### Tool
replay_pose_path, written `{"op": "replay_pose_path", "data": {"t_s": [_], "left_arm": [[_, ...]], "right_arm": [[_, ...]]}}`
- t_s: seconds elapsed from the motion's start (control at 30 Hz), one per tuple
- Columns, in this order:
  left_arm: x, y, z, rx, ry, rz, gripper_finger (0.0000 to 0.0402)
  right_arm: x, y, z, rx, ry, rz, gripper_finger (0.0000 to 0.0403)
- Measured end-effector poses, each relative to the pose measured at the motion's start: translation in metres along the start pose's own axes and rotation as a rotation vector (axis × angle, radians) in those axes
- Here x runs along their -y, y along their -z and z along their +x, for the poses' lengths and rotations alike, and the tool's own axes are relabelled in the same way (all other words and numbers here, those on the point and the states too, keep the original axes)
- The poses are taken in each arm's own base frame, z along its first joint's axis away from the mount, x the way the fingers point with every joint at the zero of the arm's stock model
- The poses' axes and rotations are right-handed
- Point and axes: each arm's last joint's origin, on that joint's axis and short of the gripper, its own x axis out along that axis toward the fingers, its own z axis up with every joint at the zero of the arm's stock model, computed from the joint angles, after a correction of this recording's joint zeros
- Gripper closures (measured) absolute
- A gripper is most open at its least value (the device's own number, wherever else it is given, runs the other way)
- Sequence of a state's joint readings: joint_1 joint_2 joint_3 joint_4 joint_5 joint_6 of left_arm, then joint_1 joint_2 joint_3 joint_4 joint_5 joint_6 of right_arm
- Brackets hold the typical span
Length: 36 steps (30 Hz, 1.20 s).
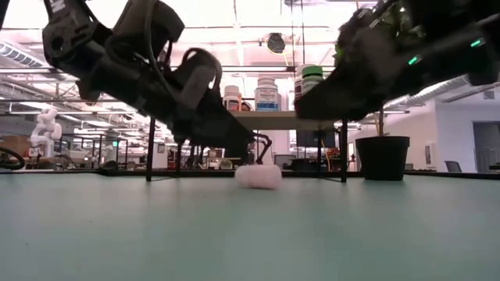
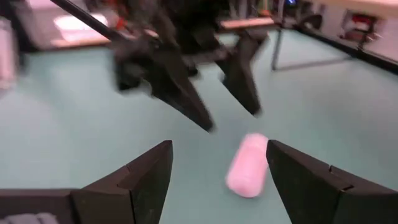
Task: Pick and place medicine bottles onto shelf by color
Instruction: Put the small transparent pill bottle on the shelf
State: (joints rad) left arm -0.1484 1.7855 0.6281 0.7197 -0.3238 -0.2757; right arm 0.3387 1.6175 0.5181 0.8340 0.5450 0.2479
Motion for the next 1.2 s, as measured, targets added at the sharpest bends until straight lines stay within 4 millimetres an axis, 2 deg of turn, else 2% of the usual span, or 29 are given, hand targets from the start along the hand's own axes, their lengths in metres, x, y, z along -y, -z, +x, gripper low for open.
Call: {"op": "replay_pose_path", "data": {"t_s": [0.17, 0.33, 0.4, 0.63, 0.77, 1.07, 1.2], "left_arm": [[0.005, -0.017, -0.016, 0.053, -0.071, -0.096, 0.0128], [0.017, -0.031, -0.035, 0.100, -0.080, -0.093, 0.0128], [0.021, -0.032, -0.043, 0.085, -0.075, -0.075, 0.0128], [0.033, -0.026, -0.049, 0.083, -0.077, -0.067, 0.0128], [0.032, -0.020, -0.049, 0.058, -0.133, -0.096, 0.0128], [0.029, -0.013, -0.050, 0.018, -0.185, -0.241, 0.0128], [0.029, -0.013, -0.050, 0.015, -0.188, -0.273, 0.0128]], "right_arm": [[0.011, 0.007, 0.029, -0.066, 0.059, -0.004, 0.0149], [0.020, 0.013, 0.052, -0.105, 0.077, 0.028, 0.0149], [0.021, 0.016, 0.058, -0.132, 0.059, 0.047, 0.0149], [0.024, 0.029, 0.071, -0.203, 0.060, 0.059, 0.0152], [0.024, 0.034, 0.079, -0.229, 0.025, 0.060, 0.0179], [0.023, 0.034, 0.082, -0.208, 0.015, 0.025, 0.0274], [0.019, 0.033, 0.081, -0.193, -0.001, 0.009, 0.0290]]}}
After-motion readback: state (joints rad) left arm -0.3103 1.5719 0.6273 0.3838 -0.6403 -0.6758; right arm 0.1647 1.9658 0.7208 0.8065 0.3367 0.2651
